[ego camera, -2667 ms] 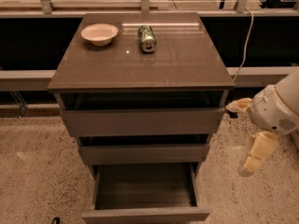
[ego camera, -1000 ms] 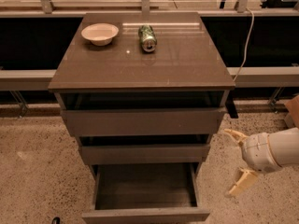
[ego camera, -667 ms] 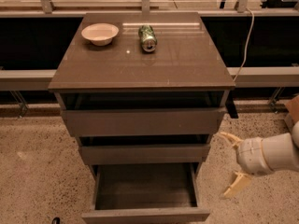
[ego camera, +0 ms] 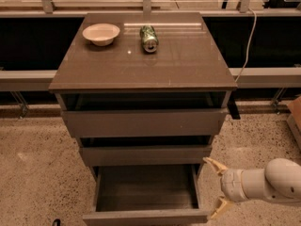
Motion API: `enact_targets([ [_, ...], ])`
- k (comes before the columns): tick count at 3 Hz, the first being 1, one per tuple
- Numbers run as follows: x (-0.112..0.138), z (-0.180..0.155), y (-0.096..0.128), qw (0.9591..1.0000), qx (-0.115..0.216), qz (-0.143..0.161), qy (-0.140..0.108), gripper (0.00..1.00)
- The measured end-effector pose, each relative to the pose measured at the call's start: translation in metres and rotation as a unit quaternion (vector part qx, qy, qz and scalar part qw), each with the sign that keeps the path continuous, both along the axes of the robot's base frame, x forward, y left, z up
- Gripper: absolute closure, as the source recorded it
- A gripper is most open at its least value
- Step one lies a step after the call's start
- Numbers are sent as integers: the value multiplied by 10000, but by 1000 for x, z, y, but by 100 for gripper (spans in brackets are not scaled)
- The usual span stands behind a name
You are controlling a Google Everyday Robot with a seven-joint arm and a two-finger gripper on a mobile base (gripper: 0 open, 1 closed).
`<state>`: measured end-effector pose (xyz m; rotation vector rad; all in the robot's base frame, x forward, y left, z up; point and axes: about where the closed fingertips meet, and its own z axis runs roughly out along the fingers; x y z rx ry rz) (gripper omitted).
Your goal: Close bottom drawer
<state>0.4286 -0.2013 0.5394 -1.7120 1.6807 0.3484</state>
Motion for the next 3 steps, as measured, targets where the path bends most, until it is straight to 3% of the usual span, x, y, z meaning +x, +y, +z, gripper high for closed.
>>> enact_targets([
  [1, -3, -13, 4, 9999, 69, 104, 7, 0],
  [2, 3, -32, 14, 9993, 122, 281, 231, 0],
  [3, 19, -85, 28, 9981, 213, 404, 424, 0],
])
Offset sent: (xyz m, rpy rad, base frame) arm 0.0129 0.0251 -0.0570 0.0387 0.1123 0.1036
